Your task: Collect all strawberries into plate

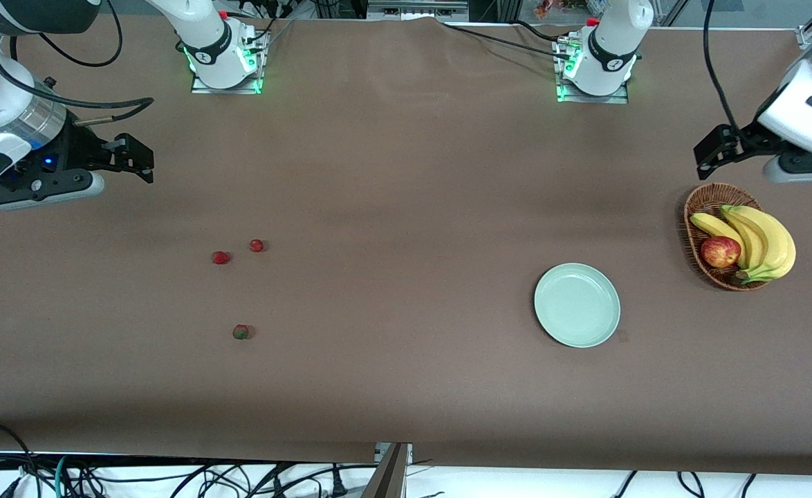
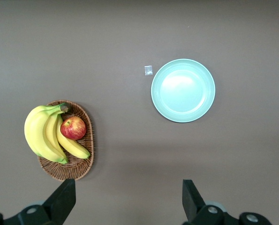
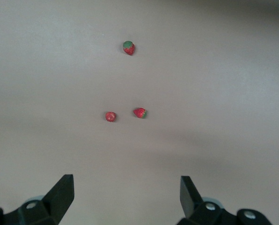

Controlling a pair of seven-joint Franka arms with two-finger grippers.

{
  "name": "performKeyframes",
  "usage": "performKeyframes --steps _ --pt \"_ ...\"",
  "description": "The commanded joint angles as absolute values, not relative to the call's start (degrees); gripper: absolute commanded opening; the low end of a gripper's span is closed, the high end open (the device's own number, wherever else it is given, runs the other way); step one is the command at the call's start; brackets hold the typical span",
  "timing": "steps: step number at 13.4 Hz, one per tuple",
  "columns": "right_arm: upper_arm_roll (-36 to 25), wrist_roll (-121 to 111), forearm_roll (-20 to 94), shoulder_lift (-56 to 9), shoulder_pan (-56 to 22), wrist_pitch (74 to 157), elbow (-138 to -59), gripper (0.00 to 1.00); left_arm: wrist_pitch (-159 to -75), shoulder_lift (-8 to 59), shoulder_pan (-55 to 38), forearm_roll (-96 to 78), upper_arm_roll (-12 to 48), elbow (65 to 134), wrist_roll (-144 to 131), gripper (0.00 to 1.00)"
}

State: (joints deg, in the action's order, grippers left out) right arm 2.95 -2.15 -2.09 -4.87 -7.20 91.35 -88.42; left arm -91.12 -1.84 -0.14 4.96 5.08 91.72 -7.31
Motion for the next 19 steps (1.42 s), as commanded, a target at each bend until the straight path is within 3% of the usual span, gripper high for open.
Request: performKeyframes --steps 1,14,19 --pt "3.25 -1.50 -2.81 -3.79 -7.03 94.02 -90.33 1.00 -92.11 -2.12 -3.40 2.56 -0.66 94.82 -6.50 1.00" --pt "2.37 -1.58 -2.55 -4.48 -6.77 96.51 -89.91 1.00 -89.65 -0.53 -4.22 2.02 -0.97 92.73 -5.80 1.00" --pt "-0.62 -1.49 -0.79 -5.36 -6.50 95.98 -90.09 1.00 -89.74 0.09 -4.48 1.93 -0.88 91.93 -5.89 1.00"
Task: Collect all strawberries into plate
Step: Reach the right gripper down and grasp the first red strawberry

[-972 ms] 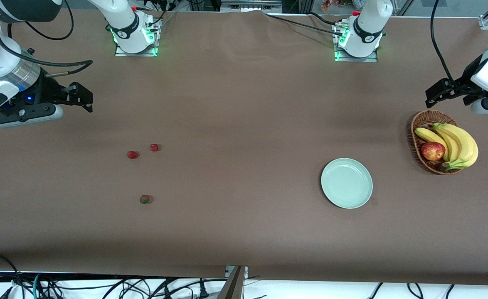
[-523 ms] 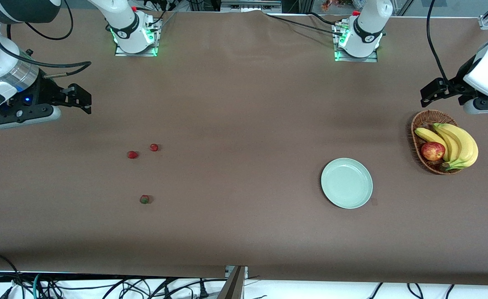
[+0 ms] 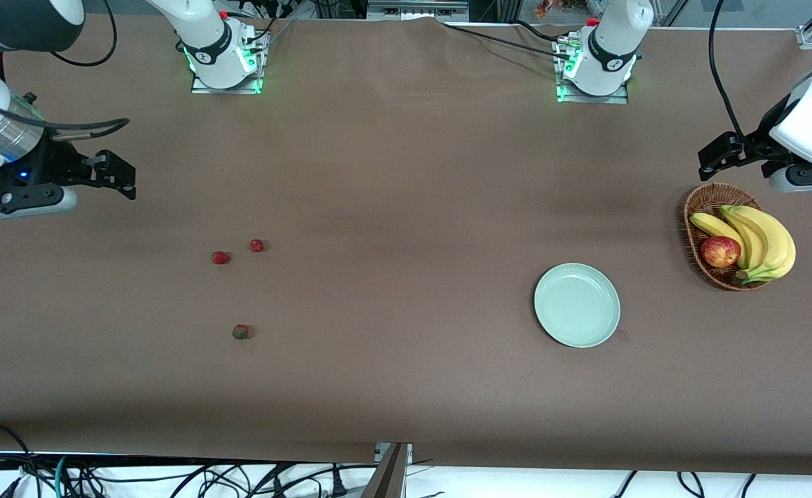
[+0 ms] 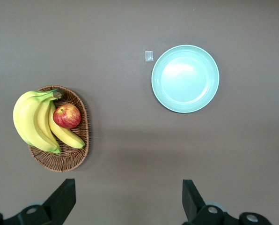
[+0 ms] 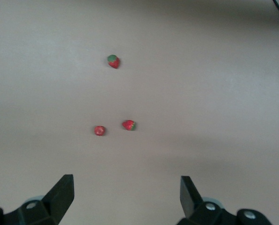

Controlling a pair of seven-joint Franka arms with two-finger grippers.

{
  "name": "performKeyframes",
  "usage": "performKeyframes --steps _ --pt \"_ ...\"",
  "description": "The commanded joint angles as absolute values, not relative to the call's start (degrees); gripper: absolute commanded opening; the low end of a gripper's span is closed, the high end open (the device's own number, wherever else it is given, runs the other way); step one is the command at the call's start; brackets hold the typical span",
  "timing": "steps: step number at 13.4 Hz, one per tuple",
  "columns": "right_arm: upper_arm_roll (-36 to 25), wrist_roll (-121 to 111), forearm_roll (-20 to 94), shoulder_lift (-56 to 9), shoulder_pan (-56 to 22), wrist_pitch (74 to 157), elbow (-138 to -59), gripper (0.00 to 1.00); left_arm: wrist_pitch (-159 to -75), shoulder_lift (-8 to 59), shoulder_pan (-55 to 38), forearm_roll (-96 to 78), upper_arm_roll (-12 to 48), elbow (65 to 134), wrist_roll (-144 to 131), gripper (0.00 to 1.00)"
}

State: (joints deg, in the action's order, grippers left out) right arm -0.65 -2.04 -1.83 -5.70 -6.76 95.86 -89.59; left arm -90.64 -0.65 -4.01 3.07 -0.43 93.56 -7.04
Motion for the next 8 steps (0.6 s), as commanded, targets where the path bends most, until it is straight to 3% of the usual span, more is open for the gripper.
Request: performKeyframes --steps 1,8 --pt "-0.88 -1.41 -0.62 -5.36 -6.50 96.06 -89.91 1.00 -89.65 0.09 -4.48 1.93 -0.70 91.93 -5.89 1.00" --pt "-5.01 -1.49 5.89 -6.67 -7.03 96.41 -89.91 1.00 -89.03 0.09 -4.48 1.93 -0.18 91.85 -5.89 1.00"
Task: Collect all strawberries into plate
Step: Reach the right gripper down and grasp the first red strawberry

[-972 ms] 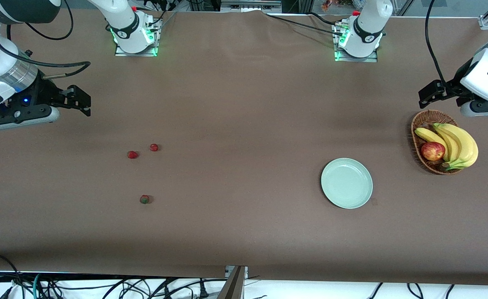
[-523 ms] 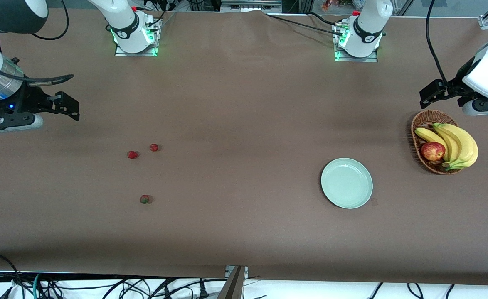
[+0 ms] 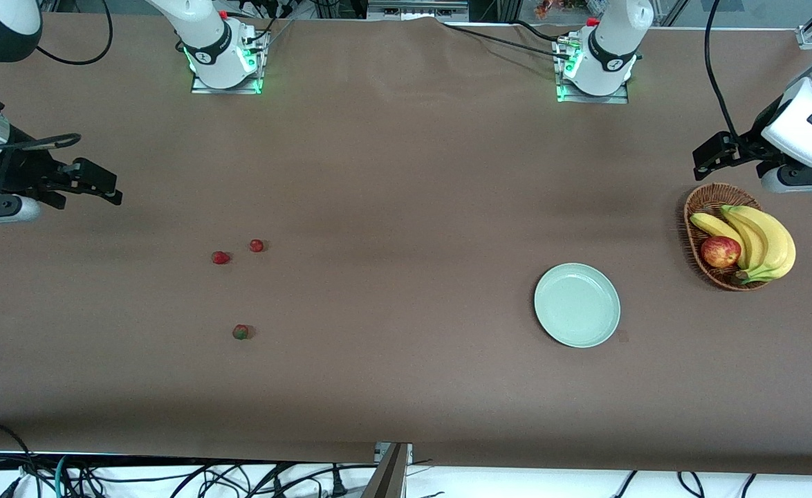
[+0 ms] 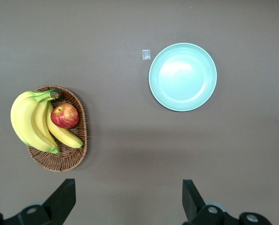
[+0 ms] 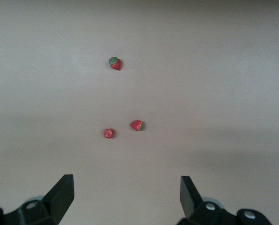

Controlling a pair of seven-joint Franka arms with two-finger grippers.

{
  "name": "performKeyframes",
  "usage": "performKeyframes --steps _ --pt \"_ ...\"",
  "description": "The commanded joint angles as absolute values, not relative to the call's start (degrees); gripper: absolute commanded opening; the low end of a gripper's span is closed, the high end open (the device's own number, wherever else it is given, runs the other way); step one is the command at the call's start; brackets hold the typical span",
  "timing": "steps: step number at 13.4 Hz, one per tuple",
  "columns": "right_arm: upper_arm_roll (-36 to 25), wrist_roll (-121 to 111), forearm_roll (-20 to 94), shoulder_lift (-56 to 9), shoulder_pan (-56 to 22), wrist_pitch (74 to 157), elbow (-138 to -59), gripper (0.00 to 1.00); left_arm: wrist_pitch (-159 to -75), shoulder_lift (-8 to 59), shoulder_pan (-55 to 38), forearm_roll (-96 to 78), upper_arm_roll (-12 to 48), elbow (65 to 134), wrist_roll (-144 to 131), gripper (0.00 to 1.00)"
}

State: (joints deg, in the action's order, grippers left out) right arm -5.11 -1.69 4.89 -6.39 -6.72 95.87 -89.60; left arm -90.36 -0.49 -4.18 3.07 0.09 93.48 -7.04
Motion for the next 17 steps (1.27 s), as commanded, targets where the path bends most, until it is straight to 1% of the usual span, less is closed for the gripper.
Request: performKeyframes --steps 1,4,6,8,10,11,13,14,17 --pt "-4.84 -1.58 5.80 -8.16 -7.21 96.59 -89.91 1.00 -88.95 0.09 -4.48 1.93 -0.09 91.85 -5.89 1.00" --pt "-4.48 -1.58 5.80 -12.29 -8.08 97.03 -89.82 1.00 -88.86 0.09 -4.48 1.93 -0.09 91.85 -5.89 1.00" --pt "-4.48 -2.10 5.80 -17.29 -8.17 97.47 -89.82 1.00 -88.86 0.09 -4.48 1.58 -0.09 91.85 -5.98 1.00" --pt "-4.39 -2.29 6.06 -22.74 -9.57 99.74 -89.91 1.00 -88.86 0.09 -4.57 1.58 0.70 91.76 -5.98 1.00" --pt "-4.05 -1.50 6.85 -27.48 -13.60 102.47 -90.18 1.00 -88.86 0.09 -4.57 1.58 0.79 91.76 -5.98 1.00" --pt "-4.13 -0.19 8.16 -29.51 -16.49 105.96 -91.74 1.00 -88.86 0.09 -4.57 1.58 0.79 91.76 -5.98 1.00" --pt "-4.04 3.16 9.75 -29.80 -17.57 113.52 -98.84 1.00 -88.86 0.09 -4.57 1.58 0.79 91.76 -5.98 1.00" --pt "-3.96 3.43 9.84 -29.62 -18.36 115.21 -100.88 1.00 -88.86 0.00 -4.57 1.58 0.79 91.76 -6.06 1.00" --pt "-4.04 3.78 9.76 -28.39 -18.63 115.66 -104.58 1.00 -88.86 0.09 -4.57 1.58 0.79 91.85 -5.98 1.00"
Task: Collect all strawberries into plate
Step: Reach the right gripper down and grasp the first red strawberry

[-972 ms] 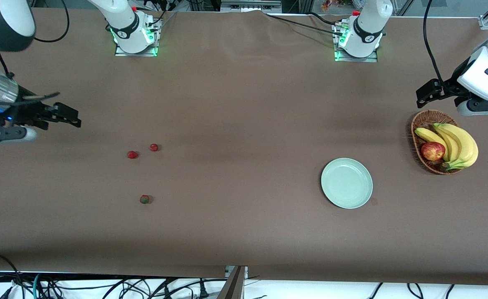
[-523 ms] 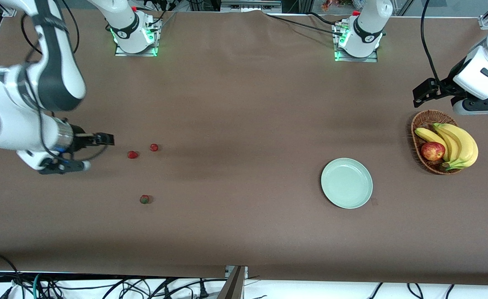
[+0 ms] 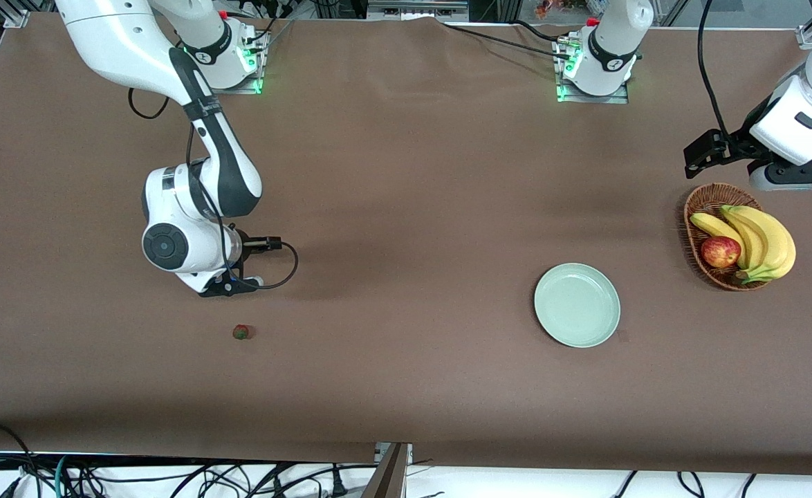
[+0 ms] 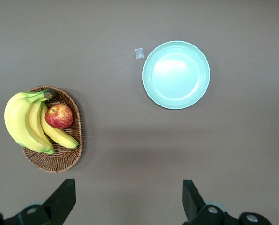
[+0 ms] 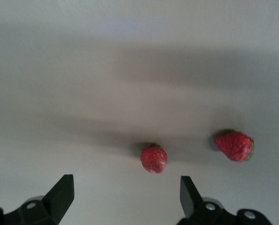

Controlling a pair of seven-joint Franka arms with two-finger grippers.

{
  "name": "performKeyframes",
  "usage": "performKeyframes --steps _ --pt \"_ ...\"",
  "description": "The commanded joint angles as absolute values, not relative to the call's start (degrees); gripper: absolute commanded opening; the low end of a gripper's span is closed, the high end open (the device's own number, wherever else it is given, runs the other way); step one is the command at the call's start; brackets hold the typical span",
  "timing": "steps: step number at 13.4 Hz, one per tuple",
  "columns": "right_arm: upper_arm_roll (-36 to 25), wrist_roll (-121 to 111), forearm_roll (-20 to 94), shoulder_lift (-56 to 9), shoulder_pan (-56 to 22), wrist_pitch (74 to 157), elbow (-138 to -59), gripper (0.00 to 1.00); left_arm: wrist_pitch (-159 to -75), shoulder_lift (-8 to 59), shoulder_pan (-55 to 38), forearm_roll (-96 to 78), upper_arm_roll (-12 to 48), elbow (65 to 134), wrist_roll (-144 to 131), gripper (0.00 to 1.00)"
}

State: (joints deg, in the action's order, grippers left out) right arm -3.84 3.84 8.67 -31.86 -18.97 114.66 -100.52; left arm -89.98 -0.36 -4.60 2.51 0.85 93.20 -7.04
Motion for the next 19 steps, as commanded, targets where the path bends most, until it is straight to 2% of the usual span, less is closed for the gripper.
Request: performKeyframes --steps 1,3,6,7,8,11,13,14,16,17,19 --pt "-4.04 3.78 9.76 -28.65 -18.55 116.19 -104.76 1.00 -88.86 0.09 -4.57 1.58 0.79 91.85 -6.06 1.00" --pt "-4.04 3.78 9.84 -29.44 -18.54 119.60 -106.77 1.00 -88.86 0.09 -4.57 1.58 0.79 91.76 -6.06 1.00" --pt "-4.04 3.61 9.76 -29.70 -18.54 129.70 -113.36 0.98 -88.77 0.09 -4.57 1.58 0.79 91.85 -6.06 1.00" --pt "-3.96 3.60 9.76 -29.79 -18.54 130.34 -113.73 0.94 -88.77 0.09 -4.57 1.58 0.79 91.76 -6.06 1.00" --pt "-3.96 3.78 9.76 -29.79 -18.63 130.34 -113.73 0.87 -88.77 0.09 -4.57 1.58 0.79 91.84 -6.06 1.00" --pt "-3.87 3.87 9.93 -29.79 -18.63 129.90 -113.73 0.53 -88.77 0.09 -4.57 1.58 0.79 91.85 -5.98 1.00" --pt "-3.87 3.87 10.02 -30.06 -18.63 130.08 -113.64 0.37 -88.42 0.09 -4.57 1.58 0.79 91.76 -5.98 1.00" --pt "-3.87 3.87 10.02 -30.06 -18.63 129.99 -113.47 0.33 -88.42 0.00 -4.57 1.58 0.79 91.76 -6.06 1.00" --pt "-3.87 3.95 10.02 -29.88 -18.63 129.82 -113.12 0.20 -88.42 0.00 -4.57 1.58 1.92 91.50 -6.50 1.00" --pt "-3.87 3.43 10.02 -29.62 -18.63 129.47 -112.33 0.19 -88.33 0.09 -4.57 1.58 2.02 91.15 -6.50 1.00" --pt "-2.73 5.34 10.11 -28.75 -18.63 123.09 -107.96 0.18 -88.42 0.09 -4.57 1.58 2.02 91.14 -6.50 1.00"
